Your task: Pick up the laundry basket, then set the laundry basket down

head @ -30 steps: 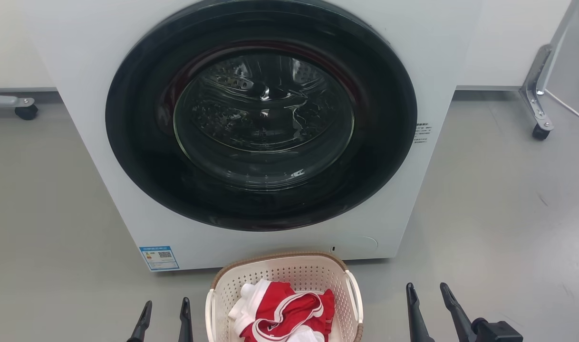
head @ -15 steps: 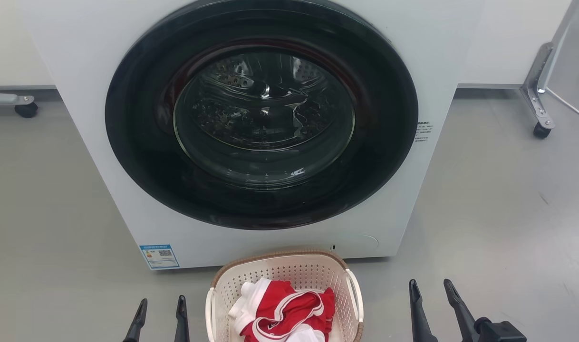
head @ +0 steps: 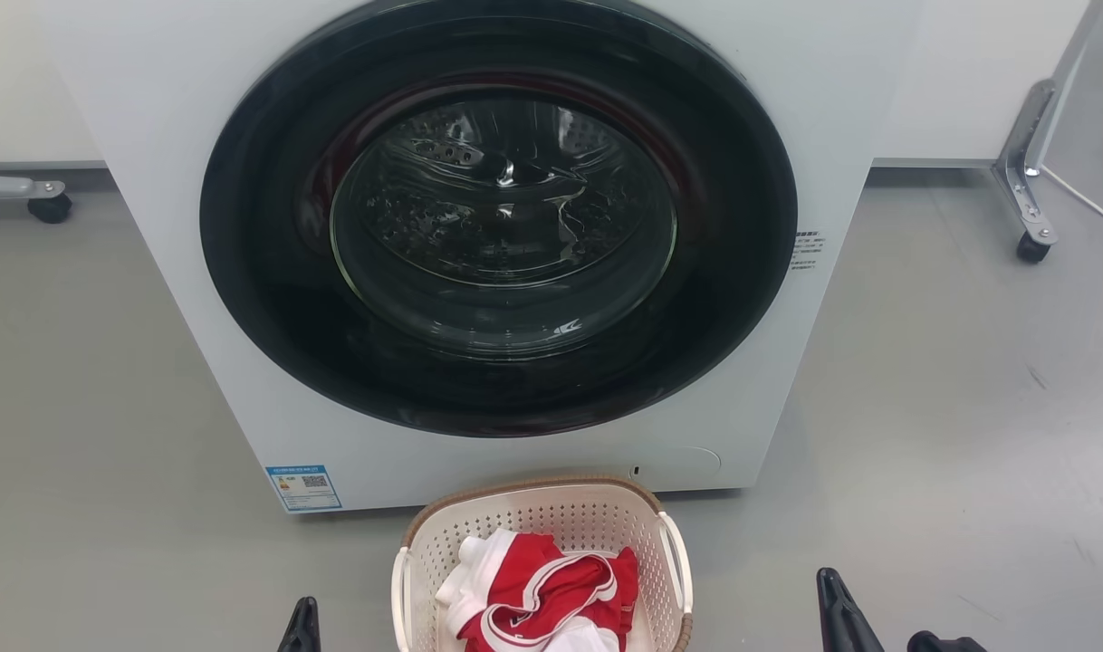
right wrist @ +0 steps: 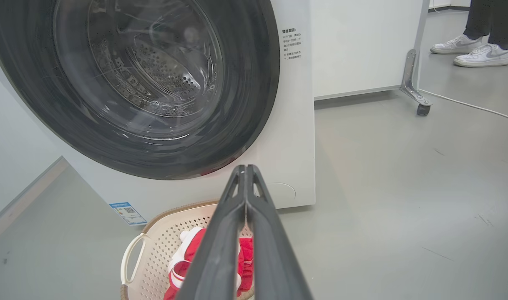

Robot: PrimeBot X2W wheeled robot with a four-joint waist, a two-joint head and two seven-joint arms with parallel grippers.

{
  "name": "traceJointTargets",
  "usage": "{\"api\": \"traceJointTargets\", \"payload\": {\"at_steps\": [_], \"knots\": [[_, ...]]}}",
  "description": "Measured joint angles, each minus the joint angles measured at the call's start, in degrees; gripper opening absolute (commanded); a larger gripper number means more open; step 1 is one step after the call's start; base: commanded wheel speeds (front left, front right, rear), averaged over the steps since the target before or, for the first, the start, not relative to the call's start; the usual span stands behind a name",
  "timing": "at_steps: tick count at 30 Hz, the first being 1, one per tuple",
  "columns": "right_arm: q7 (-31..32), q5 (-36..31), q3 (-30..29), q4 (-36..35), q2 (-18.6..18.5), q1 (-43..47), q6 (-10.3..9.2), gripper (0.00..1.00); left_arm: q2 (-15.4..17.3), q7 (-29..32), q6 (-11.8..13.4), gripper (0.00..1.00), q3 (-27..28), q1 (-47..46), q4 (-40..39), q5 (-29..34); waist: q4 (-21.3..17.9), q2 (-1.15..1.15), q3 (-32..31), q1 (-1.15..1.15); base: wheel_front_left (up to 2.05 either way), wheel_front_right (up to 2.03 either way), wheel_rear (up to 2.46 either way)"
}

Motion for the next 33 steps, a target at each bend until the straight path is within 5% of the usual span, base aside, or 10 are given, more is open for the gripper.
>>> {"api": "traceJointTargets", "payload": {"at_steps": [33], "knots": [[7.17, 24.84, -8.57, 1.67, 0.46, -2.64, 4.54, 0.00, -1.37, 7.28, -4.53, 0.00, 5.88, -3.08, 1.34, -23.42, -0.33, 0.00, 0.60, 0.00, 0.00, 0.00, 0.00]]}}
